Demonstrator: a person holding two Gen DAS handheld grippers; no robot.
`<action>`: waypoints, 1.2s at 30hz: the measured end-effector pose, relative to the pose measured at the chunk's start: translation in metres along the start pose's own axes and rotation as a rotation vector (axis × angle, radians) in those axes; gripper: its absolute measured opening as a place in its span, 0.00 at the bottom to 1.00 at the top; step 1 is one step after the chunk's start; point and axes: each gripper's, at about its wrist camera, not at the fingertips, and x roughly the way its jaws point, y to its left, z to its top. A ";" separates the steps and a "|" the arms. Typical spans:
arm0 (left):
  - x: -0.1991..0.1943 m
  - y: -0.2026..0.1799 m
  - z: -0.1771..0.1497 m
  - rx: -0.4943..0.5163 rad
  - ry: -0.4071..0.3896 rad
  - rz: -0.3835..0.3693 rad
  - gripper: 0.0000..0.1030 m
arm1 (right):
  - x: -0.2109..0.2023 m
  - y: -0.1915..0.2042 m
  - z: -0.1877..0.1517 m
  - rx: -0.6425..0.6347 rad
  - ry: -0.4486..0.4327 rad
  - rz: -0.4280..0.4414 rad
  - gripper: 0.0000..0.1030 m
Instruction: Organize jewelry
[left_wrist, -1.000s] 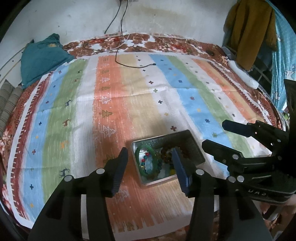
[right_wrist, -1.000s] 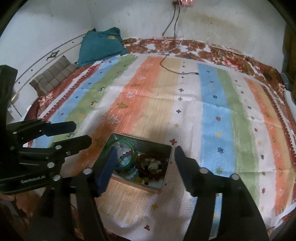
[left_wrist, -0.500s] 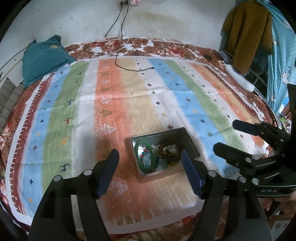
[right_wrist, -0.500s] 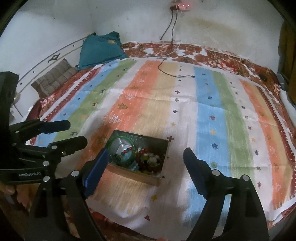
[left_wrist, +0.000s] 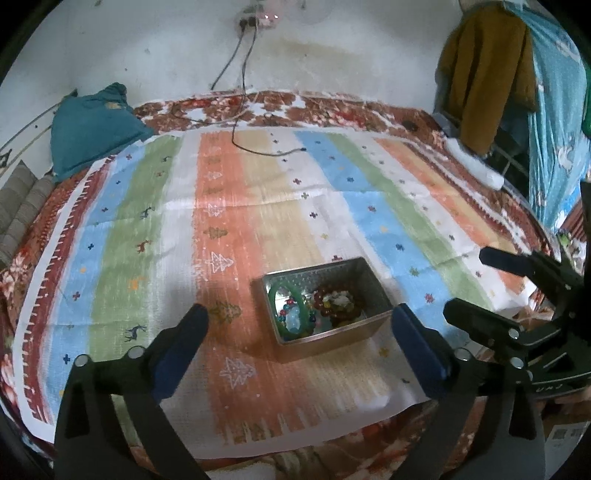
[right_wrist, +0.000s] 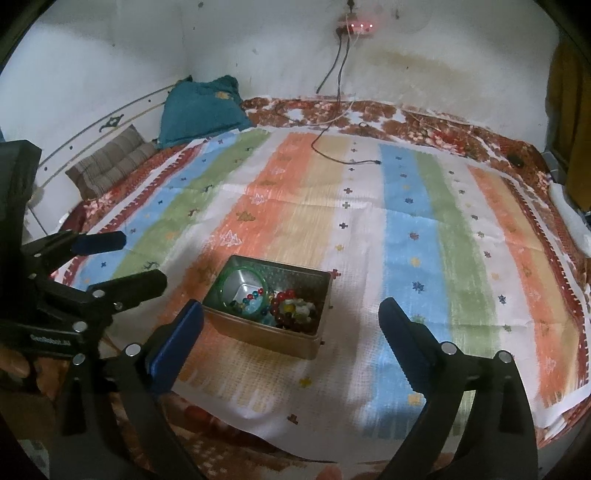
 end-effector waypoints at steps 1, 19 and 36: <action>-0.001 0.002 -0.001 -0.012 -0.001 -0.010 0.94 | -0.001 -0.001 0.000 0.002 -0.004 -0.001 0.94; -0.012 -0.010 -0.017 0.054 -0.047 0.017 0.94 | -0.012 0.001 -0.010 -0.013 -0.033 -0.013 0.95; -0.026 -0.015 -0.021 0.085 -0.126 -0.010 0.95 | -0.016 0.001 -0.010 -0.013 -0.052 -0.007 0.95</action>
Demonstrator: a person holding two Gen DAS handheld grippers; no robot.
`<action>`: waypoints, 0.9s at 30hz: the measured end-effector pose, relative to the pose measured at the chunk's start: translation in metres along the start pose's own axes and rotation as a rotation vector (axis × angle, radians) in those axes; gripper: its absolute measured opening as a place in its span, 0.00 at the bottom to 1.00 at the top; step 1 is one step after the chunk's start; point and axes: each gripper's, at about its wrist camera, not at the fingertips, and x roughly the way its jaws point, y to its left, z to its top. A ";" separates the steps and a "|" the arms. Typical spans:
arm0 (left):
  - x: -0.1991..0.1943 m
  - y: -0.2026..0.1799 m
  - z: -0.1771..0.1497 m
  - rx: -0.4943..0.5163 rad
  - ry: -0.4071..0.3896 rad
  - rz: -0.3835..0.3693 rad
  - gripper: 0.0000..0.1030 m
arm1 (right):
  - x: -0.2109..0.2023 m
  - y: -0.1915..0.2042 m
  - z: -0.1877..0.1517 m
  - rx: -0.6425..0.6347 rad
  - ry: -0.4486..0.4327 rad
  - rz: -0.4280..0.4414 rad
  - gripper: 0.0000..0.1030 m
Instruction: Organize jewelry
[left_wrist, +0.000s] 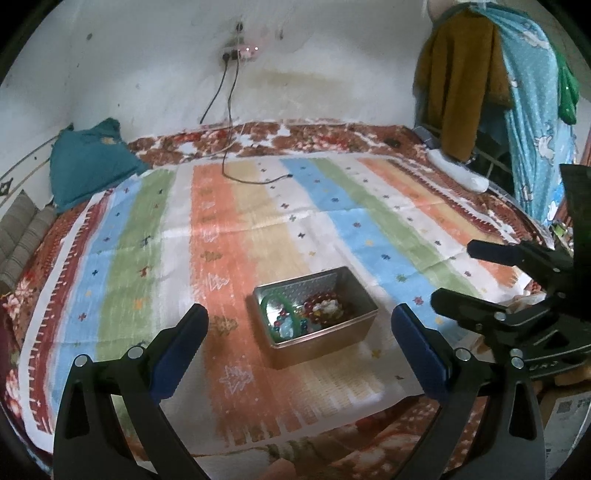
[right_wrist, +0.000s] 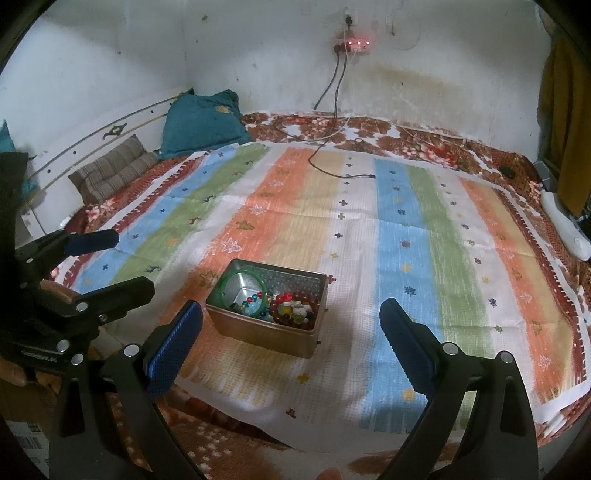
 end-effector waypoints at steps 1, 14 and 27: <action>0.000 0.001 0.000 -0.008 -0.003 0.000 0.95 | 0.000 0.001 0.000 -0.001 -0.001 0.001 0.95; 0.000 0.002 -0.002 -0.035 -0.008 0.019 0.94 | -0.004 -0.002 -0.002 0.013 -0.022 0.011 0.95; -0.001 0.005 -0.001 -0.042 -0.012 0.032 0.94 | -0.005 -0.003 -0.004 0.016 -0.031 0.008 0.95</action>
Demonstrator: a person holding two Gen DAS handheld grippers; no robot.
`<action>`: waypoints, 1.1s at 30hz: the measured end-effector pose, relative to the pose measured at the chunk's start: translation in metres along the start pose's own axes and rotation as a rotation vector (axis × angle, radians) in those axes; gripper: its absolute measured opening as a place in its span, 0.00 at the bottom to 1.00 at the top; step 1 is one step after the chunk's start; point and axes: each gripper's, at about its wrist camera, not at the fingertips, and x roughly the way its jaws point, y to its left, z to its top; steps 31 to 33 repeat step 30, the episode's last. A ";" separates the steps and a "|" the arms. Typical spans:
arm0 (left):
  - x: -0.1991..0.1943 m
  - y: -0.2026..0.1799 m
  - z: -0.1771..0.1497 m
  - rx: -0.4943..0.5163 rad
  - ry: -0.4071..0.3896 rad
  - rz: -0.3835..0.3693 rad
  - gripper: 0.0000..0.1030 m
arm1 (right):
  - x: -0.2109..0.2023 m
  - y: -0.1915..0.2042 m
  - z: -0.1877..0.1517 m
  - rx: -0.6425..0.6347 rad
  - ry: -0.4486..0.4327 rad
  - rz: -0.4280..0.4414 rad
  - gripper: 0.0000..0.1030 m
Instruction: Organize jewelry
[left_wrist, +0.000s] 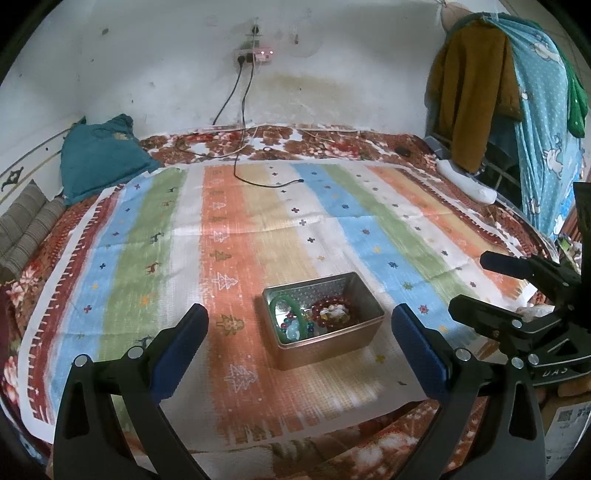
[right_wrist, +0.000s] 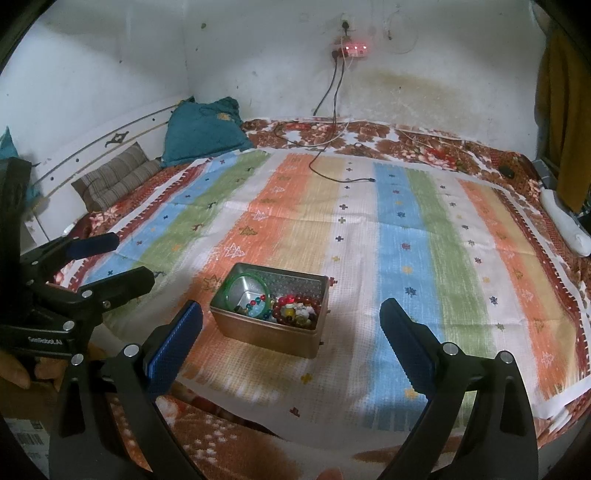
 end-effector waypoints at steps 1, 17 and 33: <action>0.000 0.000 0.000 -0.002 0.002 0.002 0.94 | 0.000 0.000 0.000 0.000 0.000 0.001 0.95; 0.000 -0.002 -0.002 0.016 0.015 -0.022 0.94 | -0.002 0.000 -0.003 -0.002 -0.004 -0.004 0.95; -0.001 -0.005 -0.005 0.037 -0.001 -0.032 0.94 | -0.004 0.000 -0.004 -0.004 -0.008 -0.007 0.95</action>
